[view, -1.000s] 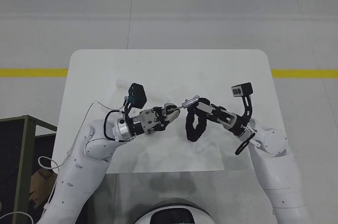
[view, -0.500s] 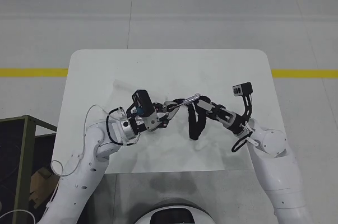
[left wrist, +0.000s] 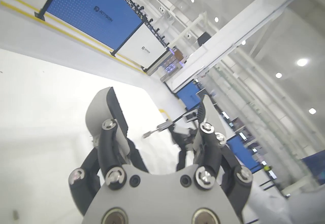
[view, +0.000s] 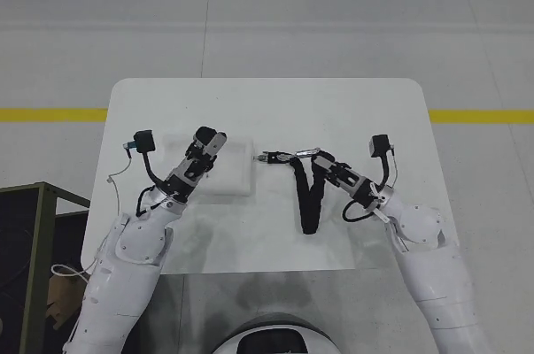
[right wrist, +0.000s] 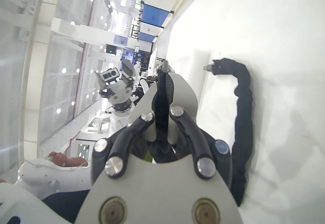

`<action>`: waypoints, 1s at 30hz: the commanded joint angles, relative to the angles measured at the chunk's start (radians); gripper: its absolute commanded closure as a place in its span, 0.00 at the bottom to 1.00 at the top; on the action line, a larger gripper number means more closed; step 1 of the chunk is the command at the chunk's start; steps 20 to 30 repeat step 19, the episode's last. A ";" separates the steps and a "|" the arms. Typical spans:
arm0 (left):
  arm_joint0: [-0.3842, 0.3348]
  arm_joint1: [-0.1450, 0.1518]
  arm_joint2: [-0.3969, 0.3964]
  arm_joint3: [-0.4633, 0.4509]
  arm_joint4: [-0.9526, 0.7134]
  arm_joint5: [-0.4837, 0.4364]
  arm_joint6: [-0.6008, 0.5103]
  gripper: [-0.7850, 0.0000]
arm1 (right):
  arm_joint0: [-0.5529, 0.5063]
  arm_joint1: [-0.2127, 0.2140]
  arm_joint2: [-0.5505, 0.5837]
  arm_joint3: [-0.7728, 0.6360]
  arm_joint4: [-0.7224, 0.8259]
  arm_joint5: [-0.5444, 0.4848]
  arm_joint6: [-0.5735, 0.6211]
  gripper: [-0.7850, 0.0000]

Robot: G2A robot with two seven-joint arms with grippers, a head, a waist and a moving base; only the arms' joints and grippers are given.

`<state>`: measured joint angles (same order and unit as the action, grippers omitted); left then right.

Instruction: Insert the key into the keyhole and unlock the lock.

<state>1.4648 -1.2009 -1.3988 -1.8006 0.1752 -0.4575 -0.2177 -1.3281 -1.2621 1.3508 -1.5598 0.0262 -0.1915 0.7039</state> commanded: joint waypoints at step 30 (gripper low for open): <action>0.014 0.000 0.018 -0.035 -0.078 -0.008 -0.044 0.00 | -0.107 0.016 0.016 -0.181 -0.303 0.030 -0.290 0.05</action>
